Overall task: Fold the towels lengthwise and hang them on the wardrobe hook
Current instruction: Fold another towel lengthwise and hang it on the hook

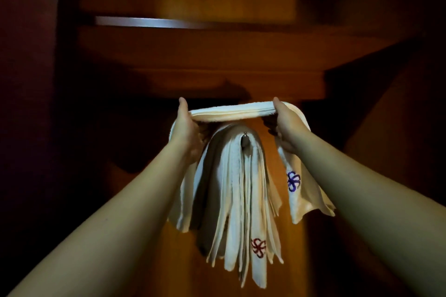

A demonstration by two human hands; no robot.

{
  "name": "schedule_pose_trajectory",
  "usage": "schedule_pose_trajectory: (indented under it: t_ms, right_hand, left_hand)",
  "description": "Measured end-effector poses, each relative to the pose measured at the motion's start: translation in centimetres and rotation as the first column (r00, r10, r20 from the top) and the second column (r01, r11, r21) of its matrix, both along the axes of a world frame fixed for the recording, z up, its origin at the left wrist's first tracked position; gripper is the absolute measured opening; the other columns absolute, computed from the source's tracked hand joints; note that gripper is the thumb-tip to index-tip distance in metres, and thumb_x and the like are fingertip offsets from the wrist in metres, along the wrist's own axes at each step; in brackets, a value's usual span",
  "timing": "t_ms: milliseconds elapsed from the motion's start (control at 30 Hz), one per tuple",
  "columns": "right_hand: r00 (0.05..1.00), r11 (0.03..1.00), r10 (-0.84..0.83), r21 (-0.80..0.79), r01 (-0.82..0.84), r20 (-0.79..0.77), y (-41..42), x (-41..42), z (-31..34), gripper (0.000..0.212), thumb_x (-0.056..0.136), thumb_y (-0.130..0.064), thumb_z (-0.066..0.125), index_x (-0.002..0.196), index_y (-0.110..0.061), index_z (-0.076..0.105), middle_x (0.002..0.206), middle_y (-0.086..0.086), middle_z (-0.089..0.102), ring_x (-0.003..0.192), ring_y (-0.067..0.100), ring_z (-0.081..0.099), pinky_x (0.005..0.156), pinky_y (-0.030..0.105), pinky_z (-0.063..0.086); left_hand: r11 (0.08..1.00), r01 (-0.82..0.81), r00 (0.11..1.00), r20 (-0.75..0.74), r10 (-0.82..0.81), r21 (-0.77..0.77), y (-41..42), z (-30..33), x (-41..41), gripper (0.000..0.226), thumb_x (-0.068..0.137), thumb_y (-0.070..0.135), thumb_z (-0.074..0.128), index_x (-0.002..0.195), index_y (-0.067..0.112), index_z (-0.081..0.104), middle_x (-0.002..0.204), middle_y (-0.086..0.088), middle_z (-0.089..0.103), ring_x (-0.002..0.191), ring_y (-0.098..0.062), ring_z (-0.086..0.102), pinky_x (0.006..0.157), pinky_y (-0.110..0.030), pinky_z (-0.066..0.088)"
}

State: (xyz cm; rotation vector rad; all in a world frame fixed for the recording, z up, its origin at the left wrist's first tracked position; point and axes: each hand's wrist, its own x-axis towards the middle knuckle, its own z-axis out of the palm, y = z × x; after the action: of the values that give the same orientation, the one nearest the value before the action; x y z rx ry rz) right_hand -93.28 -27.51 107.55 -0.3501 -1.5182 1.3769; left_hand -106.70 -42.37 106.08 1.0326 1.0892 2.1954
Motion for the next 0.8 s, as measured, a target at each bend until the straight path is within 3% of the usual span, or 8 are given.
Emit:
schedule_pose_trajectory:
  t_ms: [100,267,400,533,633,700,733,800]
  right_hand:
    - [1.000,1.000,-0.003,-0.019,0.004,0.007,1.8,-0.8,-0.4,0.046,0.102,-0.054,0.040,0.129,-0.020,0.053,0.125,0.005,0.062,0.116,0.020,0.057,0.112,0.042,0.038]
    - [0.999,0.998,0.025,-0.054,-0.024,0.023,4.2,-2.0,-1.3,0.051,0.102,-0.053,0.040,0.134,-0.016,0.053,0.126,0.006,0.062,0.121,0.024,0.055,0.112,0.040,0.036]
    - [0.996,0.992,0.088,-0.088,-0.086,0.020,5.4,-2.4,-3.1,0.036,0.102,-0.052,0.043,0.109,-0.019,0.057,0.112,0.007,0.067,0.108,0.021,0.060,0.107,0.037,0.040]
    - [0.982,0.981,0.165,-0.116,-0.154,0.095,6.5,-2.4,-6.0,0.067,0.096,-0.060,0.045,0.146,-0.015,0.042,0.143,0.018,0.053,0.131,0.033,0.051,0.113,0.048,0.039]
    - [0.952,0.981,0.195,-0.036,-0.192,0.236,6.9,-1.2,-7.9,0.071,0.101,-0.057,0.038,0.150,-0.005,0.038,0.139,0.018,0.054,0.132,0.029,0.049,0.114,0.042,0.036]
    - [0.945,0.986,0.075,0.121,-0.119,0.317,6.9,-0.1,-9.0,0.055,0.103,-0.046,0.045,0.126,0.002,0.059,0.109,0.015,0.065,0.101,0.025,0.062,0.090,0.033,0.048]
    - [0.939,0.969,-0.056,0.244,-0.030,0.340,6.9,0.3,-9.5,0.042,0.102,-0.042,0.049,0.109,-0.004,0.067,0.096,0.010,0.068,0.086,0.023,0.065,0.078,0.030,0.050]
    - [0.846,0.803,-0.442,0.553,0.223,0.300,7.2,0.5,-10.4,0.024,0.097,-0.042,0.058,0.094,-0.019,0.062,0.086,-0.003,0.067,0.078,0.017,0.065,0.067,0.029,0.052]
  left_hand:
    - [1.000,0.022,1.000,-0.001,-0.022,-0.004,1.6,0.1,-0.6,0.086,0.094,0.074,0.022,0.137,0.004,0.051,0.110,-0.018,0.068,0.098,-0.025,0.067,0.070,-0.032,0.050]
    - [0.999,0.025,1.000,0.003,-0.025,-0.035,3.5,0.0,-1.5,0.086,0.093,0.076,0.018,0.132,0.006,0.051,0.118,-0.017,0.063,0.092,-0.023,0.064,0.072,-0.033,0.048]
    - [0.997,0.016,1.000,0.009,-0.015,-0.081,4.8,-2.2,-2.9,0.094,0.090,0.079,0.019,0.145,0.007,0.044,0.129,-0.021,0.061,0.101,-0.024,0.064,0.077,-0.035,0.049]
    - [0.984,0.012,0.998,-0.052,-0.022,-0.178,5.3,-6.4,-3.2,0.091,0.089,0.080,0.017,0.143,0.013,0.048,0.119,-0.013,0.069,0.107,-0.022,0.066,0.086,-0.034,0.050]
    - [0.966,-0.151,0.974,-0.200,0.109,-0.209,4.7,-9.7,-2.5,0.076,0.093,0.075,0.026,0.129,0.018,0.061,0.111,-0.003,0.073,0.107,-0.015,0.067,0.091,-0.031,0.050]
    - [0.886,-0.438,0.831,-0.444,0.336,-0.150,3.9,-11.2,-1.8,0.042,0.100,0.057,0.040,0.102,0.027,0.069,0.089,0.006,0.074,0.090,-0.009,0.069,0.078,-0.030,0.054]
    - [0.807,-0.587,0.676,-0.586,0.446,-0.062,3.7,-11.8,-1.7,0.029,0.100,0.048,0.047,0.096,0.028,0.068,0.083,0.006,0.071,0.084,-0.011,0.069,0.073,-0.034,0.056]
    - [0.548,-0.816,0.205,-0.793,0.573,0.185,3.5,-12.4,-1.6,0.015,0.096,0.036,0.056,0.103,0.024,0.062,0.088,0.009,0.062,0.080,-0.013,0.062,0.066,-0.034,0.054]
